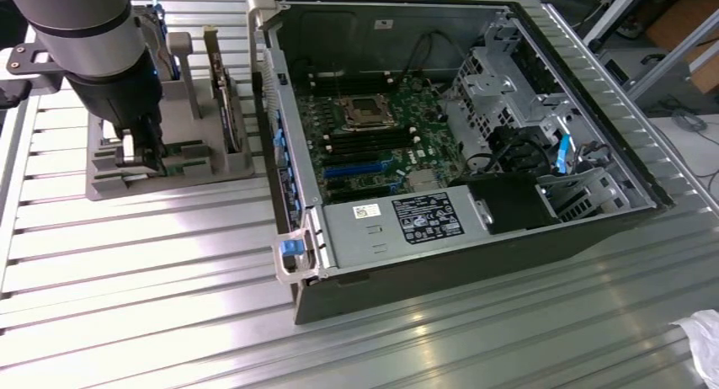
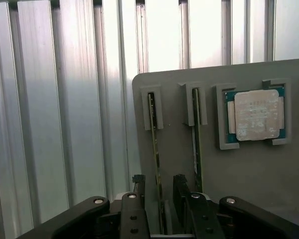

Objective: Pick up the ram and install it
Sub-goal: 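Pick up the ram and move it above insertion slot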

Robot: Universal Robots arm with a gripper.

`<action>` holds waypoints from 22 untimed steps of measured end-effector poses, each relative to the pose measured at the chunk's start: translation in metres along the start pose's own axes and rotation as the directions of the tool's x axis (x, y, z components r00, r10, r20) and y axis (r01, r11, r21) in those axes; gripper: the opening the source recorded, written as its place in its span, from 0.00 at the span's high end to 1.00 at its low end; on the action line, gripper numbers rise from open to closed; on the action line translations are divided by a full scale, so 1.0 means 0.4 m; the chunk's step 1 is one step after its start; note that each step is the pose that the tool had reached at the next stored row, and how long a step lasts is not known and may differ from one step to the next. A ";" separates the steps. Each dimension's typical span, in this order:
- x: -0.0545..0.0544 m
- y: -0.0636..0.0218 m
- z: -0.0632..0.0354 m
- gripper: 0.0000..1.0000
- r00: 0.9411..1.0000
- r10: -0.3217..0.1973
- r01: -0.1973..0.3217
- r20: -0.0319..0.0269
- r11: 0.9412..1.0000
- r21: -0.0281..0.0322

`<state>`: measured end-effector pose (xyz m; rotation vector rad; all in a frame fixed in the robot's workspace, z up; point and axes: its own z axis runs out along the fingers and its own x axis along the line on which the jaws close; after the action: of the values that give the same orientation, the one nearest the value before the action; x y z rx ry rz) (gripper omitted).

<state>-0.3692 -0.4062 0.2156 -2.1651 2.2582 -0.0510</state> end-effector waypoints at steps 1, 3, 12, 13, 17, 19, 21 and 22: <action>0.000 0.000 0.002 0.64 1.000 0.000 0.000 0.000 1.000 0.000; 0.000 0.001 0.008 0.64 1.000 -0.002 0.002 0.000 1.000 0.000; 0.000 0.001 0.018 0.64 1.000 -0.004 0.004 0.000 1.000 0.000; 0.000 0.001 0.018 0.64 1.000 -0.004 0.004 0.000 1.000 0.000; 0.000 0.001 0.018 0.78 1.000 -0.004 0.004 0.000 1.000 0.000; 0.000 0.001 0.018 0.87 1.000 -0.004 0.004 0.000 1.000 0.000; 0.000 0.001 0.018 0.87 1.000 -0.004 0.004 0.000 1.000 0.000; 0.000 0.001 0.018 0.87 1.000 -0.004 0.004 0.000 1.000 0.000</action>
<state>-0.3696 -0.4062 0.2083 -2.1700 2.2538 -0.0509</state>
